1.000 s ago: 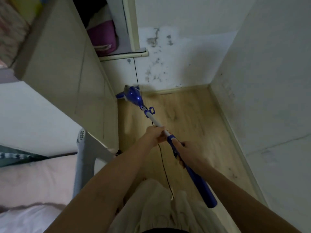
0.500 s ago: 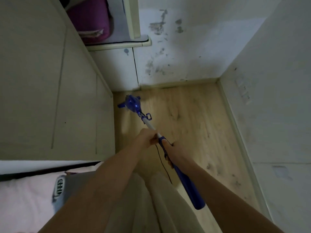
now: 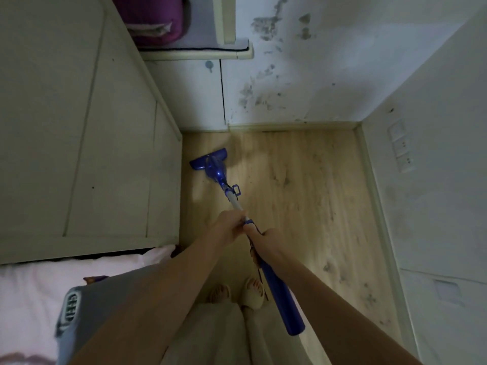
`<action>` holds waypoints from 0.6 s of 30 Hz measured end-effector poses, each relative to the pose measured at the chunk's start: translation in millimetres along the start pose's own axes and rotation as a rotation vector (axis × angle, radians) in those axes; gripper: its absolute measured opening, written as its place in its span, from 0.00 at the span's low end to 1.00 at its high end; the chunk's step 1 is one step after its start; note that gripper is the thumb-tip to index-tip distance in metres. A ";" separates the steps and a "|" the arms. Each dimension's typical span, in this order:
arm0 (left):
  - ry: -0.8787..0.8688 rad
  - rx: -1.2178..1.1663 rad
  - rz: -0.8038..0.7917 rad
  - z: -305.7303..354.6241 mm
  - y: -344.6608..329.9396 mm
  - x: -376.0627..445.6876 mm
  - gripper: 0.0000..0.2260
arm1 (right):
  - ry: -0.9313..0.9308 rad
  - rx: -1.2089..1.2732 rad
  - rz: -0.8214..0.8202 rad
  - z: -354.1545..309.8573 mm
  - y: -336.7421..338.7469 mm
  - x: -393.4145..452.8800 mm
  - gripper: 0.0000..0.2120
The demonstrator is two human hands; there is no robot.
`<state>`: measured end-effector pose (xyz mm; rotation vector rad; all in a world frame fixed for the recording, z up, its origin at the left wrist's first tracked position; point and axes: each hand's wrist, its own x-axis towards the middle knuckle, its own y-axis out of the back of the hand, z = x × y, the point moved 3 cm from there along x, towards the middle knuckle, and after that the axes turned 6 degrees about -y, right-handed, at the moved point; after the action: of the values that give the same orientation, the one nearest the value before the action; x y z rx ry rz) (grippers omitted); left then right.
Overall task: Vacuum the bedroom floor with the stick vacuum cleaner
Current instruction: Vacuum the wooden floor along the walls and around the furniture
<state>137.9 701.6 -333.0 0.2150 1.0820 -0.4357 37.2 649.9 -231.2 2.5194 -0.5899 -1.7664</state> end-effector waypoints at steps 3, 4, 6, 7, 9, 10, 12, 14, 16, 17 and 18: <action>-0.002 -0.165 -0.031 -3.8 -3.8 -21.7 0.15 | -0.010 0.138 -0.155 10.2 7.3 -13.6 0.13; 0.002 -0.210 -0.043 -3.3 -4.8 -32.8 0.15 | -0.009 0.160 -0.177 15.8 12.7 -21.1 0.13; 0.002 -0.208 -0.077 -1.6 -5.0 -57.0 0.16 | 0.014 0.184 -0.184 29.3 26.0 -40.2 0.12; -0.010 -0.175 -0.092 -0.3 -5.5 -70.0 0.17 | 0.026 0.201 -0.182 36.1 32.1 -50.2 0.11; -0.041 -0.120 -0.114 2.5 -7.4 -93.3 0.19 | 0.015 0.228 -0.181 47.4 38.5 -67.8 0.10; -0.049 -0.096 -0.111 3.8 -9.1 -104.1 0.20 | -0.003 0.230 -0.177 51.3 37.5 -74.4 0.11; -0.068 -0.026 -0.095 7.1 -12.1 -123.9 0.19 | -0.032 0.191 -0.150 55.1 30.9 -83.2 0.15; -0.113 0.039 -0.105 9.4 -14.9 -137.3 0.19 | -0.037 0.134 -0.088 53.1 22.1 -86.9 0.19; -0.154 0.075 -0.100 11.3 -13.5 -142.6 0.19 | -0.019 0.113 -0.019 47.7 13.4 -86.8 0.23; -0.161 0.085 -0.094 12.2 -11.6 -144.8 0.19 | -0.009 0.108 0.004 45.2 9.0 -86.9 0.24; -0.165 0.088 -0.085 12.5 -9.0 -145.2 0.18 | -0.004 0.106 0.014 42.6 4.5 -88.9 0.25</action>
<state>86.4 723.3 -198.1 0.2078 0.9136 -0.5690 -29.0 681.9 -165.2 2.5728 -0.7186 -1.7817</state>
